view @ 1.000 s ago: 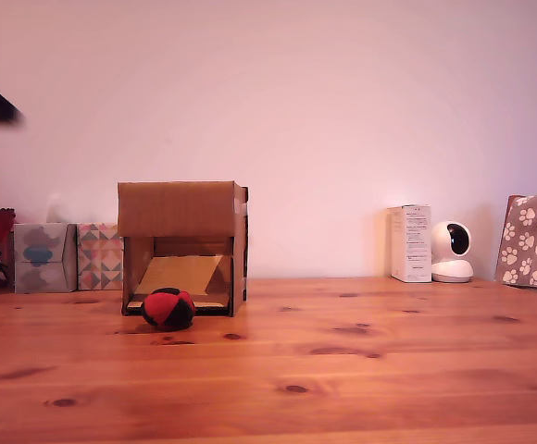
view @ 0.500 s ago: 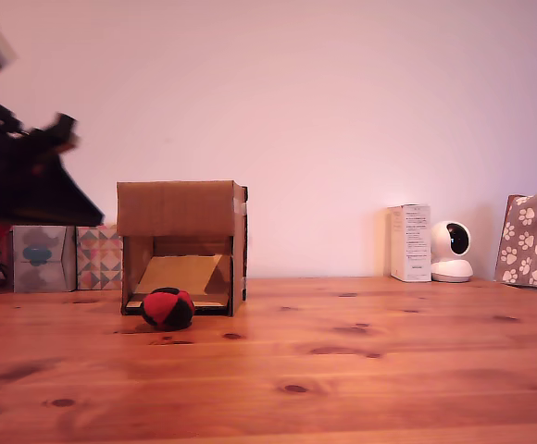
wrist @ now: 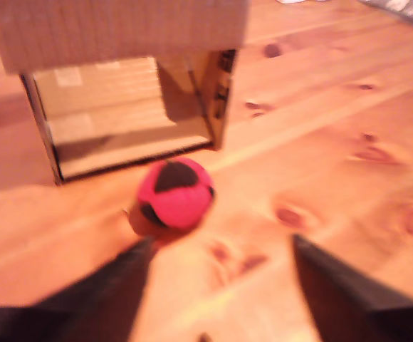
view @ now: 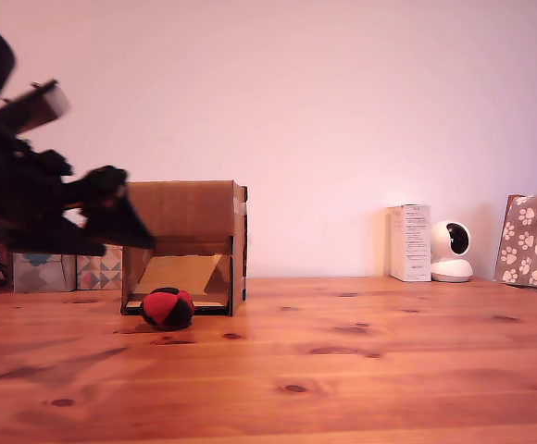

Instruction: Drop the footbag into the cardboard dice tower

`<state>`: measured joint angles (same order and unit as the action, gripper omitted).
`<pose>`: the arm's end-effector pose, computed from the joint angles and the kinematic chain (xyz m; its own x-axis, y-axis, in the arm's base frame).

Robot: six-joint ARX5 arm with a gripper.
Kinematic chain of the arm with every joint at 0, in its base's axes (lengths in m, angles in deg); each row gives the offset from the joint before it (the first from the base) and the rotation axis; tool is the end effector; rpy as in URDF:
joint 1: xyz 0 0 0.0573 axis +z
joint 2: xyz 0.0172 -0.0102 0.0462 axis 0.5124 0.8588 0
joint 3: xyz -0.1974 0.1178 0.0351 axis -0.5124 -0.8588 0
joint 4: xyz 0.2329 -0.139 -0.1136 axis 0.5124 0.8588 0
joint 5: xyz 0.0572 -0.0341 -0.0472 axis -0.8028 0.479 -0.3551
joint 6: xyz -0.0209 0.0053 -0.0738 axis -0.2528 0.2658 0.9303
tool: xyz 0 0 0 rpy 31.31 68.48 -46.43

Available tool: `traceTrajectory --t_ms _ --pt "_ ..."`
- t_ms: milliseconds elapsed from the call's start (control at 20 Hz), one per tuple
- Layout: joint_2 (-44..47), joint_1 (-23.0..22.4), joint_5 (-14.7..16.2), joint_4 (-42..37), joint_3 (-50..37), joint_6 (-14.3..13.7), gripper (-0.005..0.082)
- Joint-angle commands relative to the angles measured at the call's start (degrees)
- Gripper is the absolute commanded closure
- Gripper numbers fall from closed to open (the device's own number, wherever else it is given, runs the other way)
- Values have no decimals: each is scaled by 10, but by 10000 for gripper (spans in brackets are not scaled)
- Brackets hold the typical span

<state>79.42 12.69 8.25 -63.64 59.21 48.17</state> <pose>0.3211 -0.1208 0.0800 0.7558 -0.5005 -0.4221 0.4909 0.8598 -0.1405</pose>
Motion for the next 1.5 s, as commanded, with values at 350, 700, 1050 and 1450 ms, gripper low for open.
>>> traceTrajectory --t_ms 350,700,1050,1450 --pt "181 0 0 -24 125 -24 47" --pt "274 0 14 18 199 -24 47" --pt "281 1 15 58 203 -23 675" --pt "162 -11 21 158 203 -23 744"
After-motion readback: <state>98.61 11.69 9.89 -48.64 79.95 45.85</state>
